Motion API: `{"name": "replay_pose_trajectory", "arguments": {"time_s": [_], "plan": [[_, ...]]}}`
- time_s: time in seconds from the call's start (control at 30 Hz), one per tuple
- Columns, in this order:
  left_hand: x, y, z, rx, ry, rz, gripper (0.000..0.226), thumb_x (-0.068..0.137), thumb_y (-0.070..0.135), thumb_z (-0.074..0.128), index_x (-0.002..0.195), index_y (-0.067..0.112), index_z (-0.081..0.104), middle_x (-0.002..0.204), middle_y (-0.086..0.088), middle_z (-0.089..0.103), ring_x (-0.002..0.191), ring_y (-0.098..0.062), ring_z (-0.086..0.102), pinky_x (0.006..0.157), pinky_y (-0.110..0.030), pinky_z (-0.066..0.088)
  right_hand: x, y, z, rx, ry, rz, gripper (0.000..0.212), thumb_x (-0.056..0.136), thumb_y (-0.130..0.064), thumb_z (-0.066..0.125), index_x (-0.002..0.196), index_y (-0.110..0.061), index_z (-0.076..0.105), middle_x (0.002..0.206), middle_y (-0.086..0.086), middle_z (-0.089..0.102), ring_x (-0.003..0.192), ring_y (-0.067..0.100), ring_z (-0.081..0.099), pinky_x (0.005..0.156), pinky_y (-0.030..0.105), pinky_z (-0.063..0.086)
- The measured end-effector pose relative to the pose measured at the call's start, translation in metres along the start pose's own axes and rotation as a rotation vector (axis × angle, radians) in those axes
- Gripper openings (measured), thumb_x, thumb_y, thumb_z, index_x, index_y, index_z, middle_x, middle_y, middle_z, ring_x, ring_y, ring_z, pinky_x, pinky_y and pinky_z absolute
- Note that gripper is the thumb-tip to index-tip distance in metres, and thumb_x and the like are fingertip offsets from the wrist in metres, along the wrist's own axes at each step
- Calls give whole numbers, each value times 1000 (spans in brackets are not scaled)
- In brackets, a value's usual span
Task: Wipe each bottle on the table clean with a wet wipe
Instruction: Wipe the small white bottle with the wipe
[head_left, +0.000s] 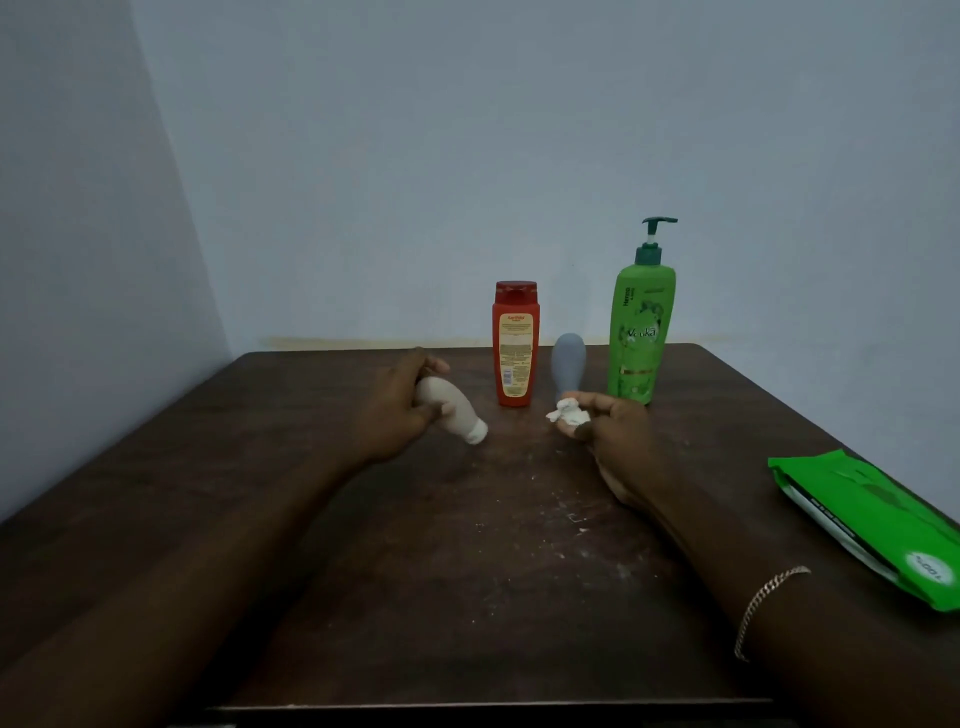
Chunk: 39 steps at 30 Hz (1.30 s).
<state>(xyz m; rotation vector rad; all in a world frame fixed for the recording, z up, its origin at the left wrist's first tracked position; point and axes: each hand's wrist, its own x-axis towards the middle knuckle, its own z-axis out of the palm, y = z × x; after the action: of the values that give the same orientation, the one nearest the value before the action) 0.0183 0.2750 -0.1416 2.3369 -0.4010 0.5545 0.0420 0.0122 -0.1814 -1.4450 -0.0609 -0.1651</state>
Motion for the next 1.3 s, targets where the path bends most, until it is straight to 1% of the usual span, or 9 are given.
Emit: {"name": "replay_pose_trajectory", "arguments": {"time_s": [0.07, 0.2, 0.37, 0.5, 0.7, 0.83, 1.17, 1.23, 1.3], "plan": [[19, 0, -9, 36, 34, 28, 36, 82, 12, 80, 112, 15, 60, 107, 2, 63, 91, -10, 61, 69, -15, 48, -2, 3, -1, -20, -4, -58, 24, 80, 9, 69, 101, -3, 74, 95, 12, 75, 95, 30, 71, 89, 41, 57], [57, -2, -24, 135, 18, 33, 29, 80, 15, 82, 106, 16, 69, 105, 3, 69, 95, -16, 64, 72, -21, 49, -2, 5, 1, -82, 50, -154, 7, 83, -7, 73, 88, -10, 76, 78, 13, 75, 81, 42, 70, 78, 46, 56], [87, -10, -23, 179, -37, 27, 29, 82, 10, 80, 110, 15, 73, 112, -2, 72, 100, -18, 65, 77, -23, 50, -3, 5, 3, -36, 90, -142, 3, 82, -4, 73, 84, -4, 75, 74, 16, 75, 68, 36, 69, 70, 42, 52], [101, -12, -17, 199, -66, 13, 28, 83, 9, 79, 109, 16, 74, 113, -4, 72, 101, -20, 65, 79, -27, 51, 0, 7, 2, -96, 96, -144, 5, 83, -7, 72, 80, -9, 75, 69, 13, 74, 60, 29, 63, 62, 37, 48], [111, -17, -6, 279, -123, -19, 28, 85, 6, 77, 112, 15, 74, 117, -4, 71, 98, -16, 62, 76, -26, 48, 5, 10, 0, -113, 98, -122, 5, 84, -7, 72, 84, -3, 74, 70, 14, 73, 55, 20, 60, 57, 33, 47], [115, -18, -1, 294, -121, -17, 29, 86, 6, 75, 114, 14, 73, 119, -5, 71, 99, -17, 62, 77, -27, 49, 8, 13, -1, -94, 98, -127, 4, 84, -8, 73, 84, -4, 74, 71, 13, 74, 61, 29, 65, 62, 38, 51], [116, -21, 3, 304, -154, -82, 48, 83, 11, 79, 128, 19, 64, 131, -7, 64, 103, -18, 60, 80, -26, 50, 5, 11, 1, -73, 114, -135, 2, 84, -4, 72, 85, -2, 72, 73, 16, 74, 62, 27, 68, 61, 34, 52], [110, -17, 3, 302, -120, -101, 55, 81, 19, 81, 132, 19, 60, 134, -7, 60, 110, -20, 59, 85, -30, 52, 4, 10, 1, -82, 128, -138, 4, 82, -4, 73, 85, -2, 70, 74, 15, 74, 62, 27, 71, 60, 34, 53], [100, -9, 2, 299, 19, -108, 58, 78, 27, 84, 129, 18, 58, 130, -7, 55, 111, -22, 57, 86, -33, 53, 3, 9, 1, -92, 149, -137, 10, 81, -3, 74, 86, 0, 66, 75, 15, 74, 58, 22, 70, 53, 29, 52]]}}
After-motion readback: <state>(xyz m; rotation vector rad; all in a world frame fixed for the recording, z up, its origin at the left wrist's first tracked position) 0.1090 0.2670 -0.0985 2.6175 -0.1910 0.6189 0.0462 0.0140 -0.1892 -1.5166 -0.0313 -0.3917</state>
